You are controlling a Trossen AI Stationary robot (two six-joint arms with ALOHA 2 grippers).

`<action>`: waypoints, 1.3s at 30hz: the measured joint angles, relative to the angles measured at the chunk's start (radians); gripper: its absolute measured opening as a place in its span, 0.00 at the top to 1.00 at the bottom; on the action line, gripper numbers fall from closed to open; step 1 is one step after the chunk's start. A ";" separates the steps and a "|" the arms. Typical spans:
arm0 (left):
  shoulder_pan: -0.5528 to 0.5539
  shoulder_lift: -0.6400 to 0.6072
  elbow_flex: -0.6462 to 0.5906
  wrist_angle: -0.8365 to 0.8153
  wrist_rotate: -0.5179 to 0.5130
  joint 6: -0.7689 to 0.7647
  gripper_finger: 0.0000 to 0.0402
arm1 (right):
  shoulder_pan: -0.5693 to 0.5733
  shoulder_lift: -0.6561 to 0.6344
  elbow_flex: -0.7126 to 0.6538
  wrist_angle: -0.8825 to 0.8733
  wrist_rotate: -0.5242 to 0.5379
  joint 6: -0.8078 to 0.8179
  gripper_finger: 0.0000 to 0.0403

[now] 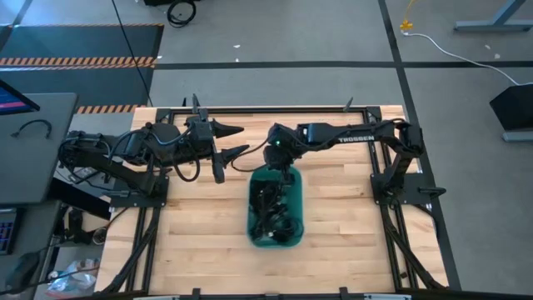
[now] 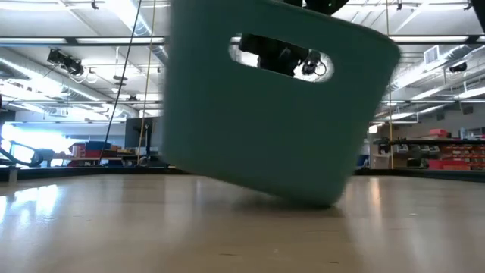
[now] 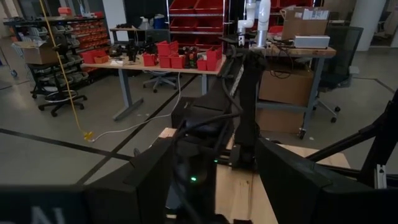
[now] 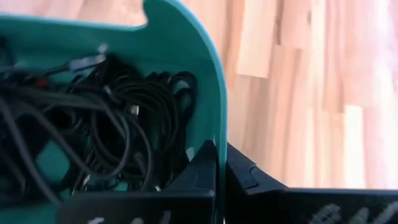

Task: Pick and place USB-C Cables
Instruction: Adjust the green bin

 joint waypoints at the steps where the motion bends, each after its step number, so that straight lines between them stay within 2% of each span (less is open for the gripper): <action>1: 0.000 0.000 0.000 0.000 0.000 0.000 0.42 | 0.007 0.001 0.000 0.000 0.001 0.009 0.99; 8: 0.000 0.000 0.000 0.004 0.000 0.000 0.42 | 0.007 0.031 0.000 -0.037 0.090 0.027 0.99; 20: 0.000 -0.001 0.000 0.013 0.000 -0.008 0.42 | -0.042 0.078 0.003 0.016 0.047 -0.033 0.99; 28: 0.010 -0.001 0.000 0.005 0.000 -0.007 0.42 | -0.037 0.053 0.123 -0.021 0.111 -0.057 0.80; 33: 0.015 -0.001 0.000 0.005 0.000 -0.001 0.42 | -0.041 0.054 0.191 -0.037 0.111 -0.077 0.75; 35: 0.015 -0.001 0.000 0.001 0.000 -0.001 0.42 | -0.041 0.055 0.230 -0.111 0.113 -0.067 0.75; 39: 0.015 -0.001 0.000 -0.024 0.000 -0.002 0.42 | -0.042 0.055 0.326 -0.336 0.194 -0.038 0.75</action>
